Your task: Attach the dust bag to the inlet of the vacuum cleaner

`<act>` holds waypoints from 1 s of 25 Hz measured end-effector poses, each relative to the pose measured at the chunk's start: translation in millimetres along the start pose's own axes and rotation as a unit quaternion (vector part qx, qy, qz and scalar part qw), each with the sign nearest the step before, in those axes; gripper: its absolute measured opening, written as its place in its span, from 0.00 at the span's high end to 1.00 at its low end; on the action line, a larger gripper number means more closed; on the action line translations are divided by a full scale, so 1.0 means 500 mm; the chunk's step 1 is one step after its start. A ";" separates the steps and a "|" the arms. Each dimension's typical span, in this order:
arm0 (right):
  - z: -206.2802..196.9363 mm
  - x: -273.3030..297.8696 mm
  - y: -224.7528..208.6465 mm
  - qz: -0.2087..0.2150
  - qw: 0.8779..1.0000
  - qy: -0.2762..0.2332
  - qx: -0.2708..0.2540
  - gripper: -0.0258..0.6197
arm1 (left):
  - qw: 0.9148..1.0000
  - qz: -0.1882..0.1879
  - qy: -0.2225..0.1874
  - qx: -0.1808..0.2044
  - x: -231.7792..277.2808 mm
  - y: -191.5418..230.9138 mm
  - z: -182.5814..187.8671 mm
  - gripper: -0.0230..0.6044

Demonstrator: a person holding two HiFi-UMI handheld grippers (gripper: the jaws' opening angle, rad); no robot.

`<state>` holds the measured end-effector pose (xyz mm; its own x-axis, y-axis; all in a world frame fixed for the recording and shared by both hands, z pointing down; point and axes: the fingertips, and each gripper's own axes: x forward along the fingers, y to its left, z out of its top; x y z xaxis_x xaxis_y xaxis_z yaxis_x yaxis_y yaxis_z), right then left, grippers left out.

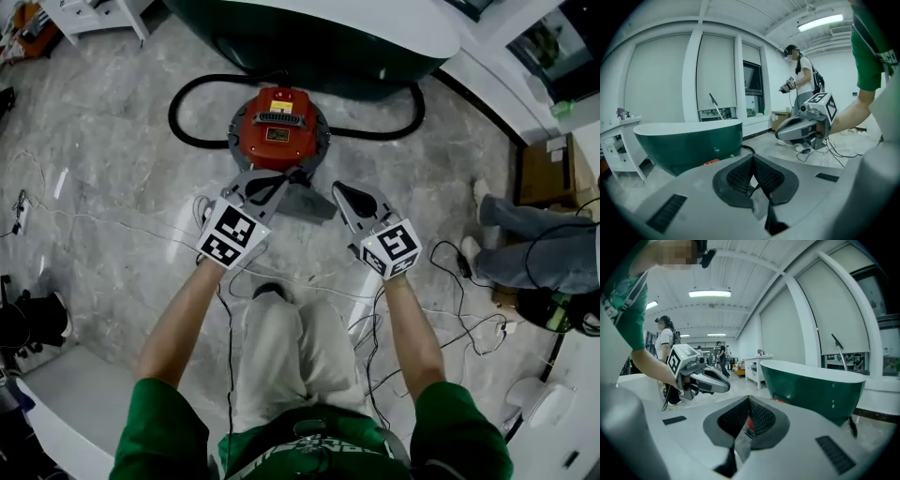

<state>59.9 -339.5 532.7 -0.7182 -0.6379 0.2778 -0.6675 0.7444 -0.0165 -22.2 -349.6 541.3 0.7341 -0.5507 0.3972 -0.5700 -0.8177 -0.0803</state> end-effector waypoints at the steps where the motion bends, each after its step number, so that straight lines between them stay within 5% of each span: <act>1: 0.035 -0.011 0.009 0.001 1.000 0.005 0.004 0.95 | 1.000 0.000 -0.002 -0.008 -0.020 -0.001 0.030 0.96; 16: 0.608 -0.138 0.134 -0.001 0.998 0.050 0.050 0.95 | 0.993 0.013 -0.017 -0.117 -0.359 0.047 0.498 0.96; 25: 0.787 -0.188 0.153 0.004 0.998 0.043 0.047 0.95 | 0.990 0.017 -0.032 -0.137 -0.420 0.040 0.666 0.96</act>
<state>-1.0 -300.2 127.3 -0.7071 -0.6097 0.3580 -0.6801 0.7251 -0.1083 -64.8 -305.9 151.9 0.7291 -0.5944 0.3393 -0.6676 -0.7269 0.1611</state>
